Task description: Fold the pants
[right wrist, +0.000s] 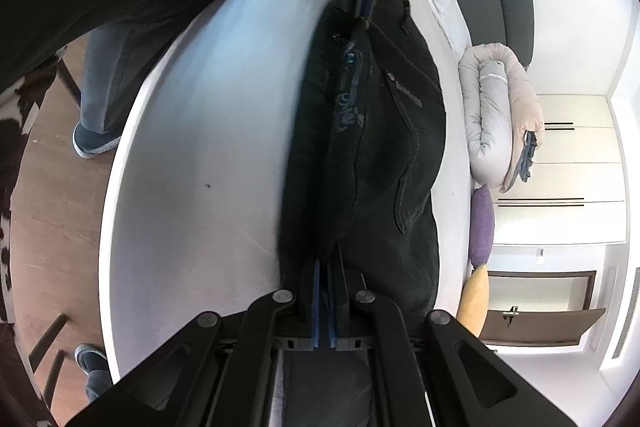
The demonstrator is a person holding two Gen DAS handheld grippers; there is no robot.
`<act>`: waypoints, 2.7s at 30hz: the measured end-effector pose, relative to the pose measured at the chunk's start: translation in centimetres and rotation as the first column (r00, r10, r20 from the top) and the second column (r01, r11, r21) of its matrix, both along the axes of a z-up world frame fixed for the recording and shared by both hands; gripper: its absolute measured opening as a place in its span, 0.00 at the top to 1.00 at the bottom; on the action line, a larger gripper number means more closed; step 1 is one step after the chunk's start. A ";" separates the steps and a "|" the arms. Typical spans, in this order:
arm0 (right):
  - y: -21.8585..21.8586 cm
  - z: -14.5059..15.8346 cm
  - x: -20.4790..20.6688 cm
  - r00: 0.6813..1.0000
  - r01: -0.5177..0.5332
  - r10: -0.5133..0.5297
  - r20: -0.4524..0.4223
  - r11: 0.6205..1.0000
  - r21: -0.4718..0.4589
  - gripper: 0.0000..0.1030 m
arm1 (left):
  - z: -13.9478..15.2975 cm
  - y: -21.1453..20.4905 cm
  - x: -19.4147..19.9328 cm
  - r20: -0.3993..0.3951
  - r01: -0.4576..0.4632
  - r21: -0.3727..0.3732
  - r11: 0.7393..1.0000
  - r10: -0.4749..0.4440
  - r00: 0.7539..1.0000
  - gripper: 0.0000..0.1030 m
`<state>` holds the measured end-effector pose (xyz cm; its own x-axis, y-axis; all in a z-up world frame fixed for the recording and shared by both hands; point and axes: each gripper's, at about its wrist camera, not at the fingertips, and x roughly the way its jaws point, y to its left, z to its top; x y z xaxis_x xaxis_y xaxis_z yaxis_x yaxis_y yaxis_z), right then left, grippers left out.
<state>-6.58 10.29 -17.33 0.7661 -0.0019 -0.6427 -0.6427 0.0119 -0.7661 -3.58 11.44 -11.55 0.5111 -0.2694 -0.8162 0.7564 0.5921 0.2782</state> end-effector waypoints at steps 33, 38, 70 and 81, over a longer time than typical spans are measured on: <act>1.5 -2.0 -1.3 0.996 0.082 -0.082 0.035 0.997 0.000 0.93 | 1.6 -7.2 7.6 -0.258 -0.312 -0.184 0.932 0.261 0.930 0.88; 1.2 -2.1 -1.6 0.990 0.114 -0.120 0.077 0.991 0.076 0.93 | 0.3 -6.1 8.1 -0.325 -0.405 -0.234 0.884 0.322 0.889 0.88; -40.2 2.6 19.5 0.309 0.570 -0.087 -0.947 -0.780 0.258 0.58 | -1.2 -5.6 8.2 -0.341 -0.493 -0.230 0.839 0.405 0.848 0.88; -41.7 0.9 22.3 0.304 0.518 -0.007 -0.953 -0.838 0.171 0.59 | -1.3 -6.0 8.2 -0.341 -0.494 -0.232 0.838 0.406 0.848 0.88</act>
